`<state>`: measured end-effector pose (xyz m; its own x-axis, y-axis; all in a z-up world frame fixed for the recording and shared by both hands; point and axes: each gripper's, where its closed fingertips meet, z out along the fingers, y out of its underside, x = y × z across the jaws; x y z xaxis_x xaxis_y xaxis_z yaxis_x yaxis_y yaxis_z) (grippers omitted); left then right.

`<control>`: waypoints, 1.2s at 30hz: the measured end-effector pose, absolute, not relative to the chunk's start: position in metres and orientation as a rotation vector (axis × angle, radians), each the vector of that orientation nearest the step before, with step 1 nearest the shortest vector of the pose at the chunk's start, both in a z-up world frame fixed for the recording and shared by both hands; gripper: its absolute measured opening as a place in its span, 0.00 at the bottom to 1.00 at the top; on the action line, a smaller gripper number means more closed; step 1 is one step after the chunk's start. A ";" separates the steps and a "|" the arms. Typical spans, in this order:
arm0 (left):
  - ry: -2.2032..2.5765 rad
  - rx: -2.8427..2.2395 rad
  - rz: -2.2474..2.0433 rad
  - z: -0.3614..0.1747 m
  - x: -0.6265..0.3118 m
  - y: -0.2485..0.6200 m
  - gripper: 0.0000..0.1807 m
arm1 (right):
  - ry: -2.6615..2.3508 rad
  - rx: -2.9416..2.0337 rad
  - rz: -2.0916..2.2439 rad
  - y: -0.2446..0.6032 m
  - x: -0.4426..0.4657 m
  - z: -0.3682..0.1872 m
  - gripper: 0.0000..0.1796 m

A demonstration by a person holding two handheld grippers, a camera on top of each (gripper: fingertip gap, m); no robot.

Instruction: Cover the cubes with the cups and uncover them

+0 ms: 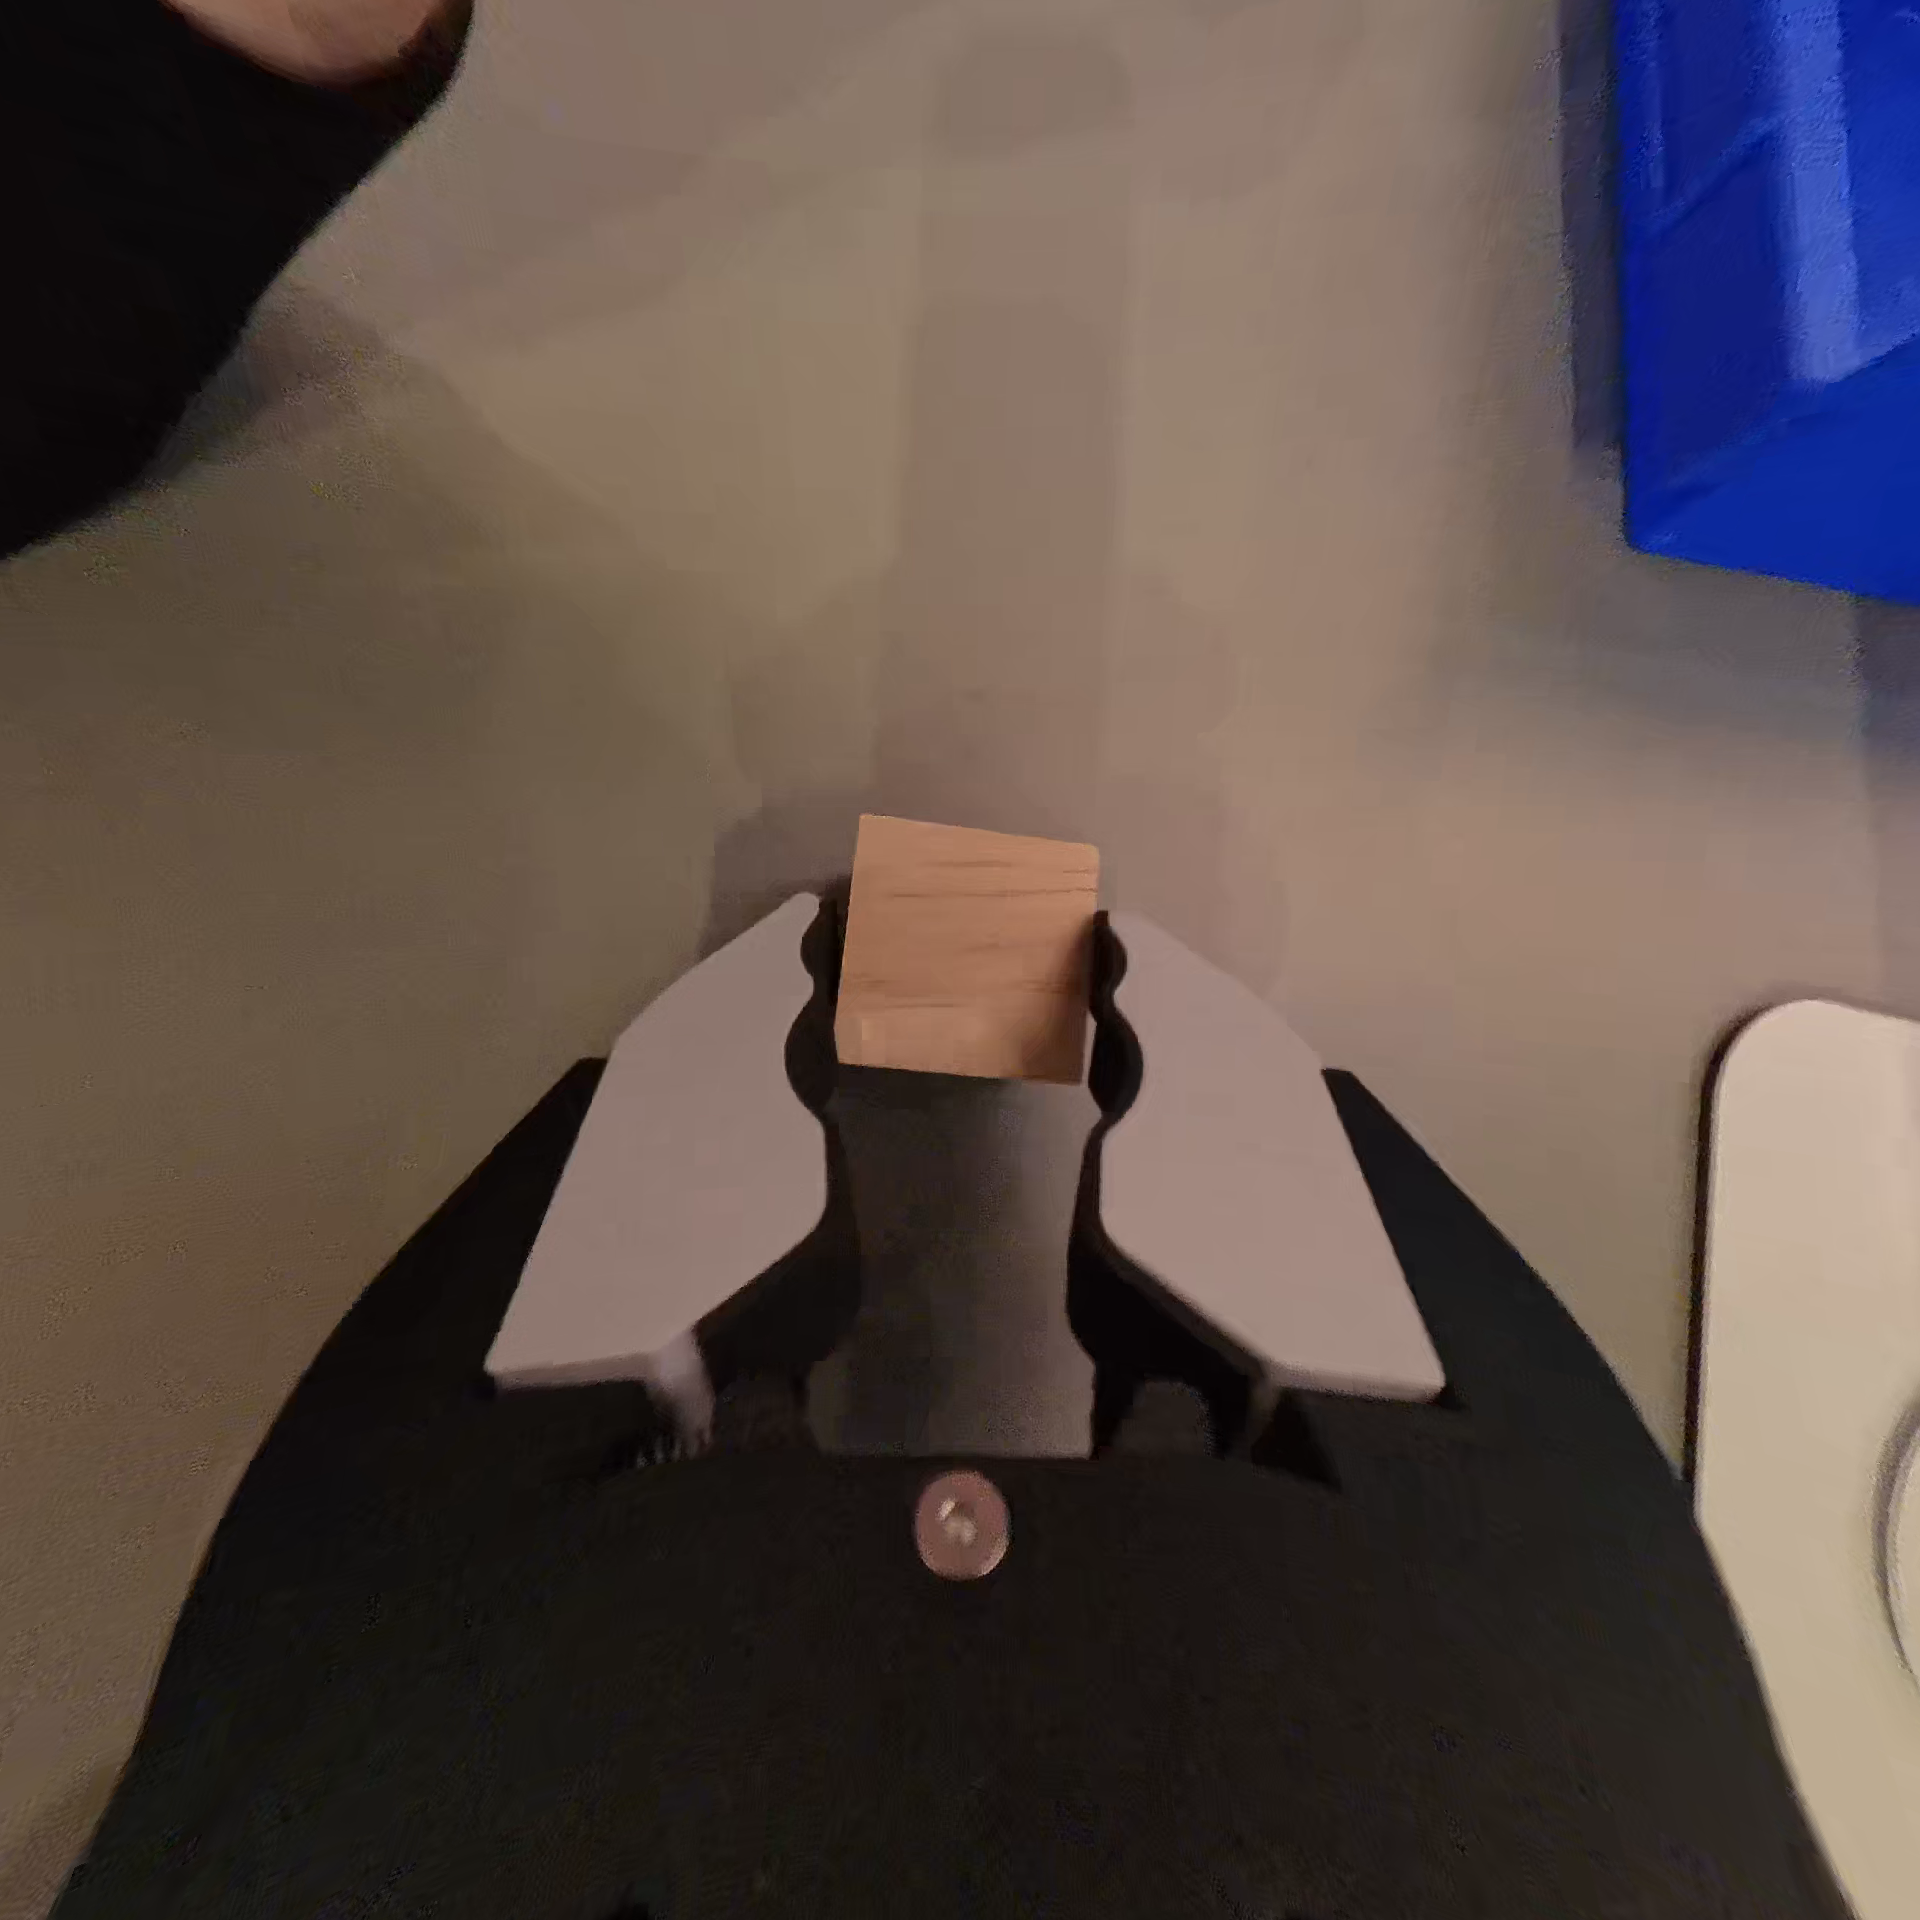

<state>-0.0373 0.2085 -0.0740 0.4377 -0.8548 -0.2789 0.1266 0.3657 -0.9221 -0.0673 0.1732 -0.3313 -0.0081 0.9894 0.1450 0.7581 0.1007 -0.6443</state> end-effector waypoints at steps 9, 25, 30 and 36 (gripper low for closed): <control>0.882 -0.977 -0.774 -0.072 -0.042 0.208 0.00 | -1.574 -1.735 0.482 0.232 0.062 -0.207 0.26; 0.908 -1.006 -0.816 -0.082 -0.021 0.213 0.00 | -0.272 -2.311 0.023 0.385 0.398 -0.243 0.26; 0.898 -0.996 -0.826 -0.080 -0.027 0.211 0.00 | -0.171 -2.429 -0.055 0.388 0.425 -0.278 0.26; 0.912 -0.990 -0.834 -0.079 -0.025 0.208 0.00 | -0.157 -2.547 -0.167 0.386 0.435 -0.304 0.26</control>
